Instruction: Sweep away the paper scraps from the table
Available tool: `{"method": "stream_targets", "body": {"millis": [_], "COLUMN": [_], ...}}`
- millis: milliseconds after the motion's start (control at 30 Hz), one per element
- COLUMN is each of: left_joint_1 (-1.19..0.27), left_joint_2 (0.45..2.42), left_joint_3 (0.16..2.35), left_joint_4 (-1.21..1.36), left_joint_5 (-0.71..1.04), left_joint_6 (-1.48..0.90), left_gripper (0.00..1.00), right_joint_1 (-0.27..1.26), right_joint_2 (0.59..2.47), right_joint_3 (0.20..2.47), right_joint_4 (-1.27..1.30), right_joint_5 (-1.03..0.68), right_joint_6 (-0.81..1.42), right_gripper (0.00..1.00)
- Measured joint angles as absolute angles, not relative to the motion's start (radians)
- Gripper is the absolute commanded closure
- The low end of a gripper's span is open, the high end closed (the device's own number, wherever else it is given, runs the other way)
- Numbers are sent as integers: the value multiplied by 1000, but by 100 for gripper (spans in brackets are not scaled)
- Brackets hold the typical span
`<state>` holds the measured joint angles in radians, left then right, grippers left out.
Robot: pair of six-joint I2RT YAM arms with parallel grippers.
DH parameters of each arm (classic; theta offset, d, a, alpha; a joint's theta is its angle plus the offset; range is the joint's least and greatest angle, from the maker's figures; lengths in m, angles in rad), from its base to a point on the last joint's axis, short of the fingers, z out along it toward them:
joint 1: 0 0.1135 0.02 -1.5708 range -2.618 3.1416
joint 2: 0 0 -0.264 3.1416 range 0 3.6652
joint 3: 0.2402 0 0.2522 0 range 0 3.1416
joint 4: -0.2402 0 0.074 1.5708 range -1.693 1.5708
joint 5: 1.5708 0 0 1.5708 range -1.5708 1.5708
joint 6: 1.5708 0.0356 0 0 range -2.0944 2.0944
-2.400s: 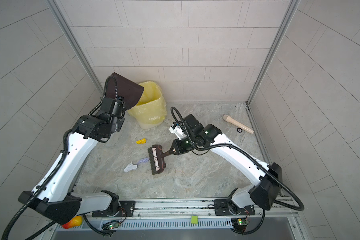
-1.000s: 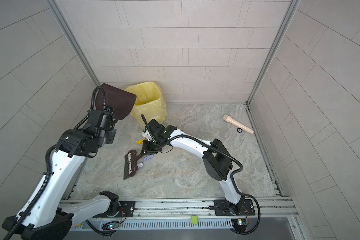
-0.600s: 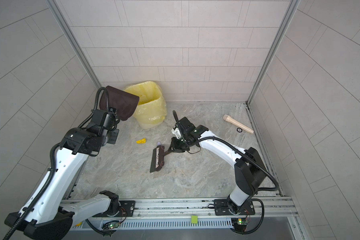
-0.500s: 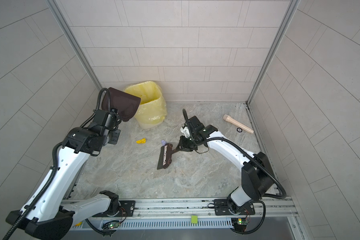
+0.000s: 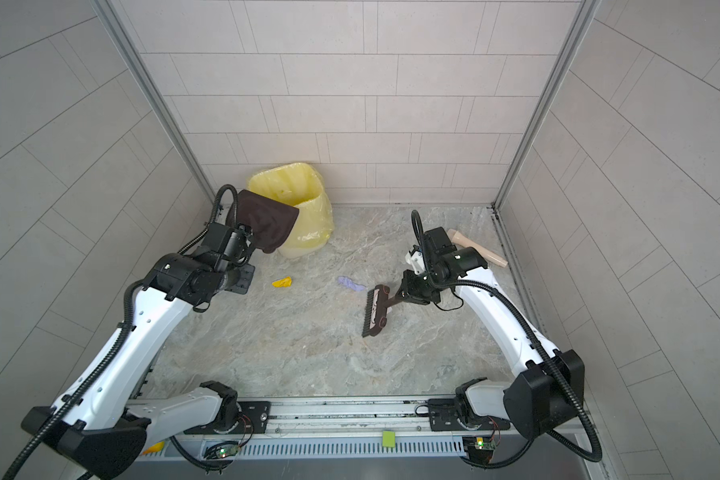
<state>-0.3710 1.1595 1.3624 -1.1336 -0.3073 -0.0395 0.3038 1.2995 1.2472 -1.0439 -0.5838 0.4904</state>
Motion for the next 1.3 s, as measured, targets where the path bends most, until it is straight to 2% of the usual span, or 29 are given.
{"method": "stream_targets", "body": {"millis": [200,567,700,967,1300], "left_joint_1": [-402,-478,-498,-514,-545], "left_joint_2": [1171,1182,1182,1186,1206], "left_joint_3": [1345,1311,1299,1286,1255], "left_joint_4": [-1126,-1112,-1111,-1104,-1093], "left_joint_5": [-297,-292,-292,-292,-283], "left_joint_6": [-56,-99,-112,-126,-140], "left_gripper": [100,100,100,100,100], "right_joint_1": [385,427,427,418,346], "right_joint_2": [1341,1676,1739,1683,1422], "right_joint_3": [1394,1523,1539,1437,1222], "right_joint_4": [-1011,-730,-702,-710,-834], "right_joint_5": [-587,-585,-584,-589,-592], "right_joint_6": [520,659,676,664,604], "right_gripper": [100,100,100,100,100]}}
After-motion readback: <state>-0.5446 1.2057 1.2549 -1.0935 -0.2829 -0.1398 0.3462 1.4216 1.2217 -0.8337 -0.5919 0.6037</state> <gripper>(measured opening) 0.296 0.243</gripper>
